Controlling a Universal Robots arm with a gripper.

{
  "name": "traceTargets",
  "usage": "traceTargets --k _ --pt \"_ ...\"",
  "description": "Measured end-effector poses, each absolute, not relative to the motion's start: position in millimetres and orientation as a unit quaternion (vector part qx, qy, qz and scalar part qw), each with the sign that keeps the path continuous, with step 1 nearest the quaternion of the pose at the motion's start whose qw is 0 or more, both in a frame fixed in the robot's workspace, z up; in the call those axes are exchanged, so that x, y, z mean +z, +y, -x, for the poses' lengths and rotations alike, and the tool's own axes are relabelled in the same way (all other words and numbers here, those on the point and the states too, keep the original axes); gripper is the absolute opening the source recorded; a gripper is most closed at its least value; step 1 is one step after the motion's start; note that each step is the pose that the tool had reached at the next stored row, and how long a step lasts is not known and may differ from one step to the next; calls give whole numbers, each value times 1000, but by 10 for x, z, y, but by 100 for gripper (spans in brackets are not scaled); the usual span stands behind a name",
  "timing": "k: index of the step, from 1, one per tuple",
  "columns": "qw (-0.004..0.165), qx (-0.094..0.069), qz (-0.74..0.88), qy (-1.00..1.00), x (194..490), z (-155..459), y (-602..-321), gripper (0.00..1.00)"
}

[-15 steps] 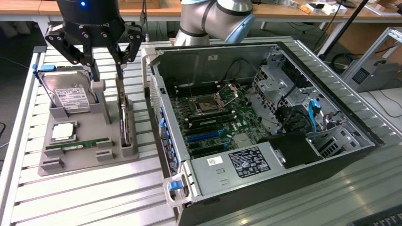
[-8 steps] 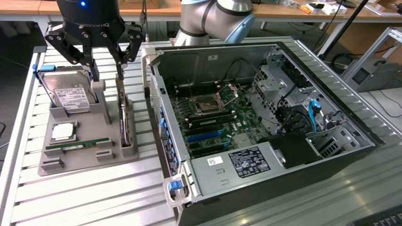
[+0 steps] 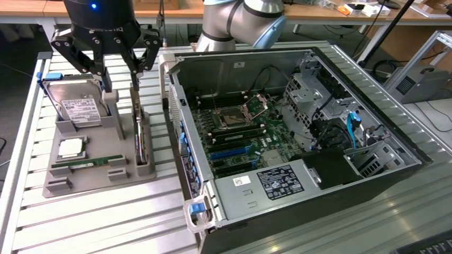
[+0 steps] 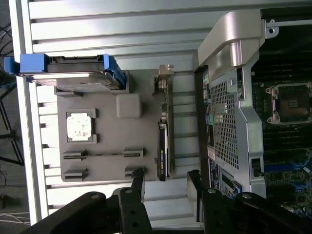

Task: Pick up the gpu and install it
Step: 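Pick up the gpu and move the gpu toward the slot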

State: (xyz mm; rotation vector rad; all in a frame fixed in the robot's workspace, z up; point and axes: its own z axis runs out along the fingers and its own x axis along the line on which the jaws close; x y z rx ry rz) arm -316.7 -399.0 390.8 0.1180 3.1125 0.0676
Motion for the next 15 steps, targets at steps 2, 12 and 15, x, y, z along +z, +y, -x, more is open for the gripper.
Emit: traceTargets --k 2,12,15 --pt "13 22 -38 999 3905 3167 -3989 48" --pt "13 22 -38 999 3879 3167 -3989 48" --pt "13 22 -38 999 3873 3167 -3989 48"
